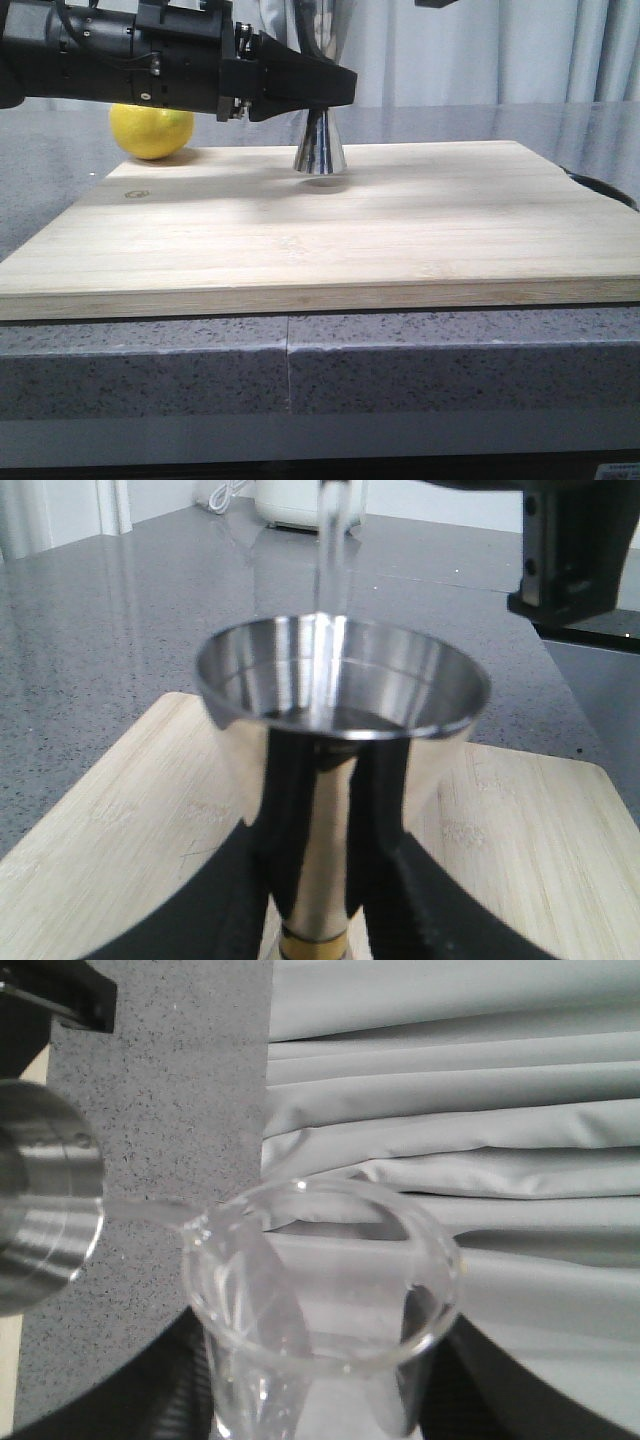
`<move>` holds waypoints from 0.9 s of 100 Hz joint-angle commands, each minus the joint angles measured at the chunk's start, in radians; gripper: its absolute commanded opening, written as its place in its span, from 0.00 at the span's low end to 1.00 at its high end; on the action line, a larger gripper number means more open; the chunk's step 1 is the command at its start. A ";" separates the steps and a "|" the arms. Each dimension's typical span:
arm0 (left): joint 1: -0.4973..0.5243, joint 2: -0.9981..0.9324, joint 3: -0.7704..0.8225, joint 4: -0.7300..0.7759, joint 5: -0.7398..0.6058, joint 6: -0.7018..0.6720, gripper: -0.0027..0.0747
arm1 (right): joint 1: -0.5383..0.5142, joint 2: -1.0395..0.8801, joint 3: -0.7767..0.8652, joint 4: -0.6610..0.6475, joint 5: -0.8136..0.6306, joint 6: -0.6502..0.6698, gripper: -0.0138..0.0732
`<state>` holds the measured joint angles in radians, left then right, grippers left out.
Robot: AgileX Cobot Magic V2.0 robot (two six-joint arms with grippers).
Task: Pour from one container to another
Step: 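Tilt the beaker with the right gripper, pouring liquid into the jigger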
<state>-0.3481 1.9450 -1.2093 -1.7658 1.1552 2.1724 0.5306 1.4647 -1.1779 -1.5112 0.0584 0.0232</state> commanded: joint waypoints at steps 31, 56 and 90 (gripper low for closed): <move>-0.008 -0.049 -0.030 -0.086 0.115 -0.006 0.27 | -0.001 -0.032 -0.042 -0.064 -0.002 0.002 0.47; -0.008 -0.049 -0.030 -0.086 0.115 -0.006 0.27 | -0.001 -0.032 -0.042 -0.070 0.001 0.002 0.47; -0.008 -0.049 -0.030 -0.086 0.115 -0.006 0.27 | -0.001 -0.032 -0.042 0.136 0.022 0.002 0.47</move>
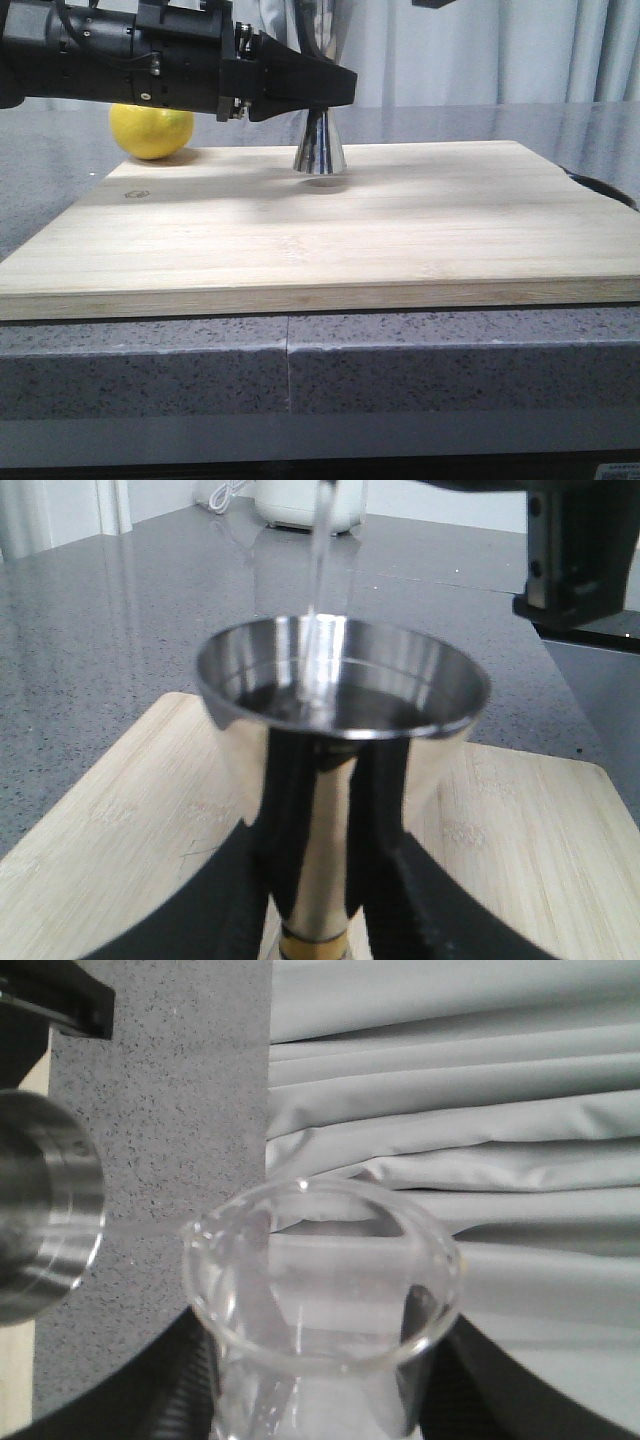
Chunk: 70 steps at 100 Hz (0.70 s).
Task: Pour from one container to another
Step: 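Tilt the beaker with the right gripper, pouring liquid into the jigger, then carry the empty beaker back and set it down with the right gripper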
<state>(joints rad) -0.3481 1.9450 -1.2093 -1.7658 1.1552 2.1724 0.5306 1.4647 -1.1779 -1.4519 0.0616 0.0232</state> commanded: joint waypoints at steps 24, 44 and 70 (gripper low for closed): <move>-0.008 -0.049 -0.030 -0.086 0.115 -0.006 0.27 | -0.001 -0.032 -0.042 0.281 0.091 0.003 0.47; -0.008 -0.049 -0.030 -0.086 0.115 -0.006 0.27 | -0.026 -0.045 -0.042 0.353 0.170 0.221 0.47; -0.008 -0.049 -0.030 -0.086 0.115 -0.006 0.27 | -0.165 -0.108 0.057 0.363 0.104 0.532 0.47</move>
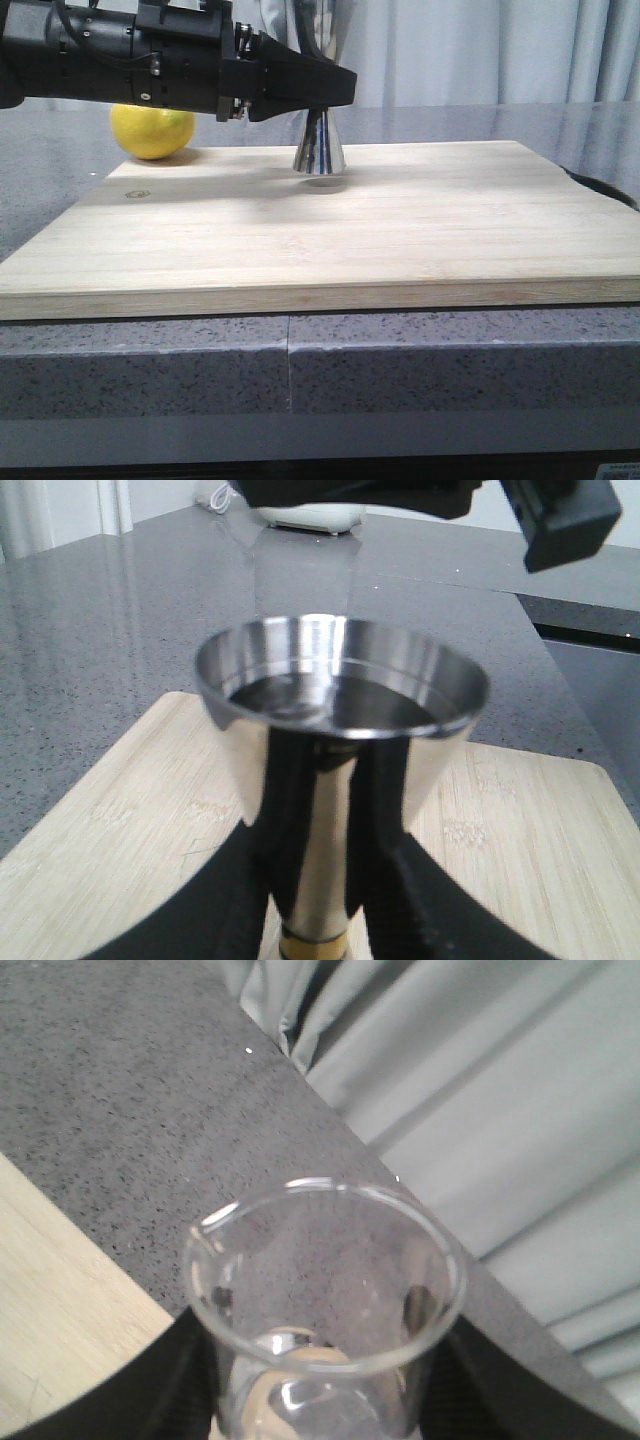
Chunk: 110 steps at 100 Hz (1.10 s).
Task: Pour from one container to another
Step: 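Carry the empty beaker back and set it down with the right gripper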
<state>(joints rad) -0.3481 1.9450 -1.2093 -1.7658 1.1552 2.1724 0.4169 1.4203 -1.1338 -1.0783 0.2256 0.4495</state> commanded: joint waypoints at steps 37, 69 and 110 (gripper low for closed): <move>-0.008 -0.049 -0.030 -0.086 0.115 -0.006 0.27 | -0.306 -0.125 0.315 0.040 -0.566 0.255 0.47; -0.008 -0.049 -0.030 -0.086 0.115 -0.006 0.27 | -0.449 -0.039 0.371 0.071 -0.909 0.255 0.47; -0.008 -0.049 -0.030 -0.086 0.115 -0.006 0.27 | -0.449 0.159 0.367 0.102 -1.074 0.105 0.47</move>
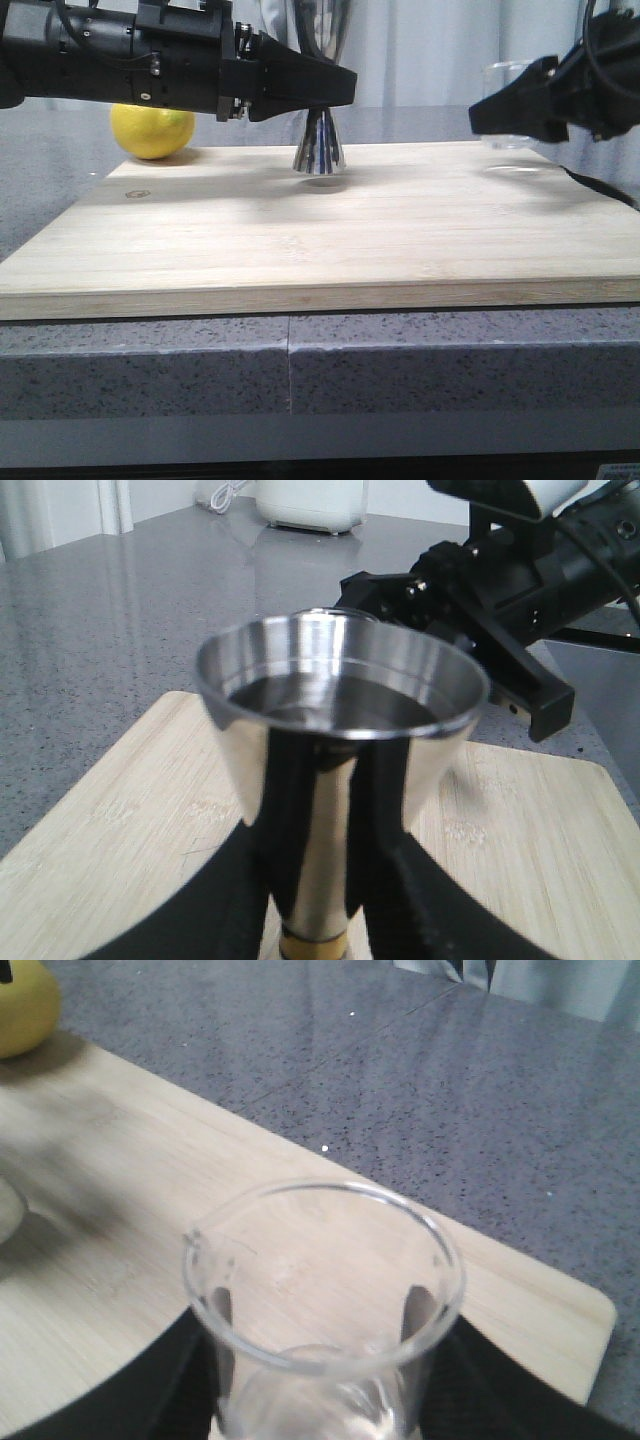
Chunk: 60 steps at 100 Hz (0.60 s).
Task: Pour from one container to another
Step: 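Carry the empty beaker back and set it down with the right gripper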
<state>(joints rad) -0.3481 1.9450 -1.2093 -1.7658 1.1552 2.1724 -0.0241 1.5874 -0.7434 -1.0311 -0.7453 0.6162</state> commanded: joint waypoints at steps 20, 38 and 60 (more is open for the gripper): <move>-0.008 -0.049 -0.030 -0.086 0.115 -0.006 0.27 | -0.008 0.049 -0.040 0.144 -0.146 -0.116 0.47; -0.008 -0.049 -0.030 -0.086 0.115 -0.006 0.27 | -0.008 0.095 -0.084 0.144 -0.159 -0.116 0.47; -0.008 -0.049 -0.030 -0.086 0.115 -0.006 0.27 | -0.008 0.127 -0.099 0.138 -0.157 -0.116 0.47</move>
<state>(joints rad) -0.3481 1.9450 -1.2093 -1.7658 1.1552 2.1724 -0.0241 1.7411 -0.8105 -0.9236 -0.8272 0.5104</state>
